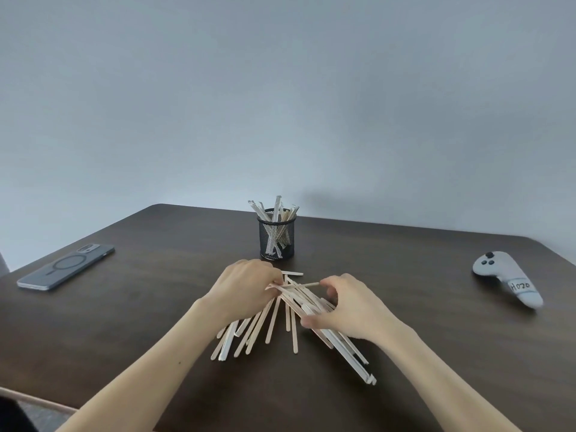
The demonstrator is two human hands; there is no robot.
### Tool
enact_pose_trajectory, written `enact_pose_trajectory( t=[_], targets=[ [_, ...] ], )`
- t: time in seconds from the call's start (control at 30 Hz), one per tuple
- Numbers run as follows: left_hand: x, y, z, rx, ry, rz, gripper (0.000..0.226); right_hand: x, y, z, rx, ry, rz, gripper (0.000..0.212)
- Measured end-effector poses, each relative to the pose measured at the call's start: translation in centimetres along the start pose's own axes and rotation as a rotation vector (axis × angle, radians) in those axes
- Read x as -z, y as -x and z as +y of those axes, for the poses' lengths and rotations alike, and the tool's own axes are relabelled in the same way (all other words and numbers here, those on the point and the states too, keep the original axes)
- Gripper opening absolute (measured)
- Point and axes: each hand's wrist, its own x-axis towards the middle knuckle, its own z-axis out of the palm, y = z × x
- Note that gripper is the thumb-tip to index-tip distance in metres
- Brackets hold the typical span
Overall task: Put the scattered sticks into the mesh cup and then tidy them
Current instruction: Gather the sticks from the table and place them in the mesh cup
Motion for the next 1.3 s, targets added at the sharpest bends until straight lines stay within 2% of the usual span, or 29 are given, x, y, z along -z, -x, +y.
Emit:
enact_pose_trajectory(
  t=[0.07, 0.23, 0.4, 0.53, 0.63, 0.77, 0.9, 1.03, 1.2, 1.3],
  targets=[
    [0.2, 0.0, -0.3, 0.025, -0.023, -0.017, 0.027, 0.3, 0.3, -0.3, -0.038, 0.138, -0.048, 0.082],
    [-0.6, 0.2, -0.2, 0.107, 0.012, -0.053, 0.024, 0.6, 0.1, -1.7, -0.066, 0.168, -0.049, 0.043],
    [-0.8, -0.4, -1.2, 0.202, 0.225, 0.065, 0.02, 0.3, 0.3, -2.9, 0.011, 0.345, 0.029, 0.019],
    [-1.0, -0.7, -2.2, 0.281, 0.449, 0.138, 0.015, -0.9, 0.5, -3.1, 0.055, 0.391, 0.083, 0.024],
    [-1.1, -0.6, -2.3, 0.3, 0.535, 0.164, 0.015, -1.2, 0.2, -2.4, 0.002, 0.253, 0.124, 0.02],
    [-1.0, -0.8, -2.0, 0.346, 0.637, 0.203, 0.016, -1.2, -0.5, -1.6, -0.078, 0.085, 0.166, 0.027],
    [0.0, -1.1, -1.7, 0.375, 0.775, 0.332, 0.022, -1.3, -1.9, -0.9, -0.135, -0.169, 0.182, 0.032],
    [0.9, -1.7, -1.5, 0.418, 1.022, 0.435, 0.022, -0.4, -3.0, -1.6, -0.093, -0.511, 0.209, 0.021],
    [1.3, -1.8, -0.1, 0.452, 1.317, 0.489, 0.027, -0.8, -4.4, -3.2, -0.009, -0.946, 0.329, 0.028],
    [1.4, -2.2, 0.5, 0.459, 1.356, 0.522, 0.026, -0.9, -4.4, -4.1, 0.078, -1.015, 0.407, 0.032]
  ],
)
